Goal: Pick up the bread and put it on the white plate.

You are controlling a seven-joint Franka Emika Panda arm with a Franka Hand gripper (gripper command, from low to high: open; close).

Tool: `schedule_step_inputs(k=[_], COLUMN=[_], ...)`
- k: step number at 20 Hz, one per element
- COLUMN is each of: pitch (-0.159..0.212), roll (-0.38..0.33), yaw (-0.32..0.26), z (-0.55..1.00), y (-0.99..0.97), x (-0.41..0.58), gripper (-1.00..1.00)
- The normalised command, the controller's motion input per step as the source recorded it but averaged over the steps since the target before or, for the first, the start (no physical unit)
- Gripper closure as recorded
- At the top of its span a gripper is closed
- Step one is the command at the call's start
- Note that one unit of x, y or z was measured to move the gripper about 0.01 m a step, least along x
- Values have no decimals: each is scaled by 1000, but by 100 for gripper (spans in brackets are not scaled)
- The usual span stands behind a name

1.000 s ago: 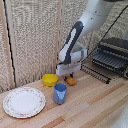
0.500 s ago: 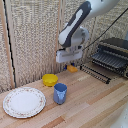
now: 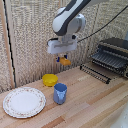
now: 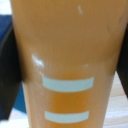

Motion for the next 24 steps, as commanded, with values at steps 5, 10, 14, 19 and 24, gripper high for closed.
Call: schedule_step_inputs(k=[5,10,14,19,24], pitch=[35,61,73,52,8], roll=[-12,-7,-9,-59,-84], yaw=[-26,-15,-3,0,19], z=[206,87,4,-161,-330], y=[916,933,948,955,735], x=[259,253,276,193,186], gripper=[100,100,100,100,100])
